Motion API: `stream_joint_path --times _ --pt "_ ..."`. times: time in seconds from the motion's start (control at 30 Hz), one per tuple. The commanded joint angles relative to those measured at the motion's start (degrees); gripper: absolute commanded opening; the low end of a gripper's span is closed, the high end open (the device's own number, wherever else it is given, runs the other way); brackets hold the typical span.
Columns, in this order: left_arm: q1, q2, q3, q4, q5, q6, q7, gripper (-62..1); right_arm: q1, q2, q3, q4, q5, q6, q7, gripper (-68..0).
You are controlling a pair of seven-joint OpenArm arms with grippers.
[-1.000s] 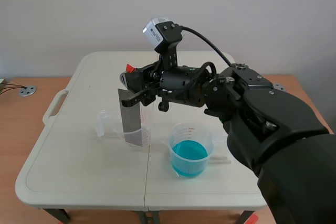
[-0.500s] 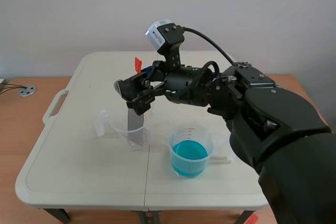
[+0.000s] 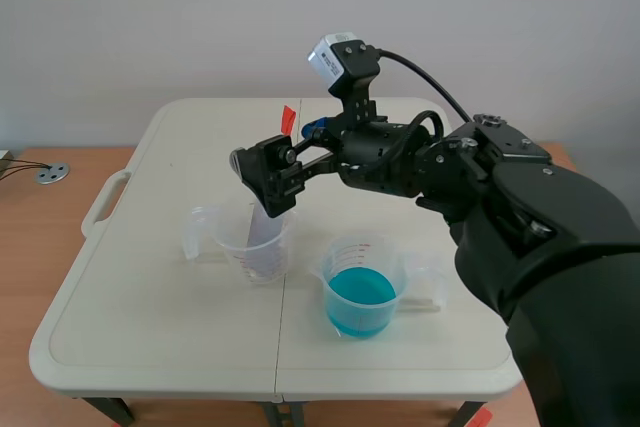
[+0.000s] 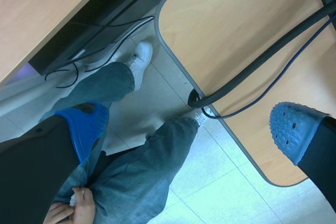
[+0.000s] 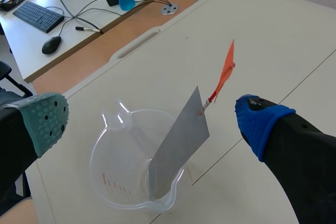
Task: Hold the metal plate by the orange handle, dip it into the blue solution, take it out and point at it, then put the plate back in the beaker on the left.
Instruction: 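Return to the home posture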
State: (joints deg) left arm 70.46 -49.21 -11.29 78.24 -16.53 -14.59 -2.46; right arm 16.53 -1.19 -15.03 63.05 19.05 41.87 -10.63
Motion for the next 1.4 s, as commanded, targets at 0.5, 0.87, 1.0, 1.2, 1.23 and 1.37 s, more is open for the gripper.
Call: stream_joint_path --times 0.5,0.87,1.0,1.2,1.23,1.37 --pt "-5.3 -0.5 -4.5 2.3 -2.6 1.4 -1.2 1.4 -10.0 16.4 1.6 22.4 10.8 -2.4 -1.0 -1.0" --pt "-18.7 -0.5 -12.0 11.3 -4.9 1.4 -1.2 1.4 -24.6 24.7 7.8 35.6 14.7 -3.6 0.0 -1.0" --pt "-23.9 -0.5 -11.8 14.5 -8.2 1.2 -1.4 1.4 -30.6 26.4 10.9 39.6 16.3 -3.5 1.2 -1.0" --pt "-29.3 -0.4 -10.0 17.4 -11.2 0.7 -5.7 1.4 -38.4 26.9 14.8 44.9 17.8 -3.5 1.4 -1.0" --pt "-30.1 -0.3 -9.2 17.7 -11.2 0.7 -6.5 1.4 -39.7 26.9 15.3 45.9 17.8 -3.5 1.4 -1.0" --pt "-33.6 -0.3 -4.2 18.3 -11.4 0.7 -7.3 1.4 -44.7 26.9 16.9 49.5 17.8 -3.5 2.3 -1.0"
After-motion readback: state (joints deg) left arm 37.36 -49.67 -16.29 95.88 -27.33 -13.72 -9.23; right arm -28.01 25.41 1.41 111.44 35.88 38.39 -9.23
